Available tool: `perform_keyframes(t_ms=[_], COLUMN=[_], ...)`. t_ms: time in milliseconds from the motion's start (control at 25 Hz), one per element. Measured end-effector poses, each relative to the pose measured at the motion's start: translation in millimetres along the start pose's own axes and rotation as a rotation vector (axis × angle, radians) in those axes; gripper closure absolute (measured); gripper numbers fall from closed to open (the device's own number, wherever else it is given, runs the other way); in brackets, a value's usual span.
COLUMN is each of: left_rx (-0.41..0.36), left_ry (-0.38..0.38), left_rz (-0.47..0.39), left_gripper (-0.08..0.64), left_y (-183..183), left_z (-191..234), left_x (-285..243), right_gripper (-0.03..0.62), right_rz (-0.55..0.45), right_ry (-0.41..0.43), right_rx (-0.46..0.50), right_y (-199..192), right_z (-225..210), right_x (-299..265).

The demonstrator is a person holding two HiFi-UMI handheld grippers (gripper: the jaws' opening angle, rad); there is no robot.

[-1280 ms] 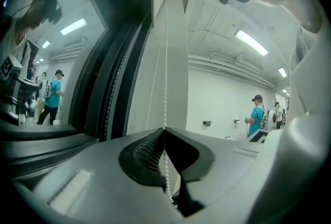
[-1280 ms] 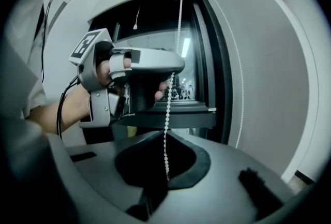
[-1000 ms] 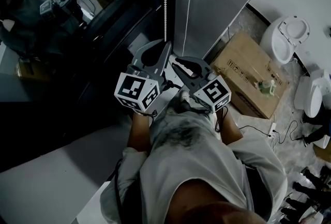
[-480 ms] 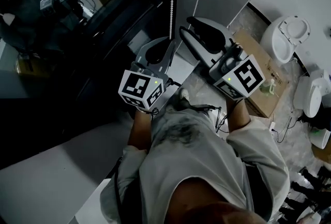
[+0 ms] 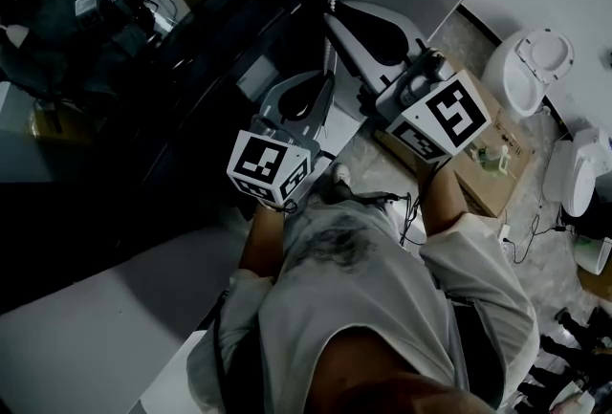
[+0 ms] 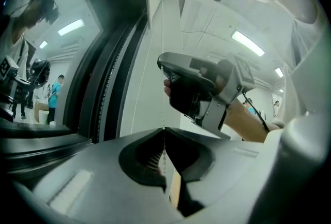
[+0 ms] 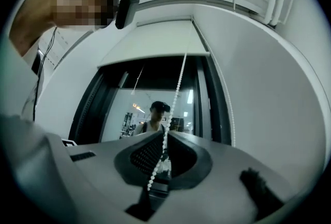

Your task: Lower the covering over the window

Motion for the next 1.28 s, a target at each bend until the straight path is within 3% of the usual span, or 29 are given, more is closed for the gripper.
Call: perform_keyframes(t_ms=[240,800,1280], left_rx=[0.004,0.088,0.132], left_ry=[-0.005,0.007,0.021], left_rz=[0.026,0.196,0.269], left_gripper=[0.545,0.545,0.543], left_y=[-5.8,-81.0,-117.5], left_z=[-0.3,-0.5,-5.9], left_x=[1.9,12.3,22.1], right_gripper=[0.569,0.571,0.571], right_rz=[0.030,0.185,0.260], right_ry=[-0.016,-0.027,-0.021], right_rx=[-0.005,-0.120,-0.161], right_y=[-8.2,-84.6,-126.3], right_z=[1.7,13.5,19.5], right_x=[-1.6,12.5,22.7])
Point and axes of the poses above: the fingertips, and each gripper's own axes: x backward along the fingers, z to its left, y out of its top, the point moved 4 cm from there along x, backward along the fingers, and after that the axes turned 1 degree about z, right-handed, at the moved point
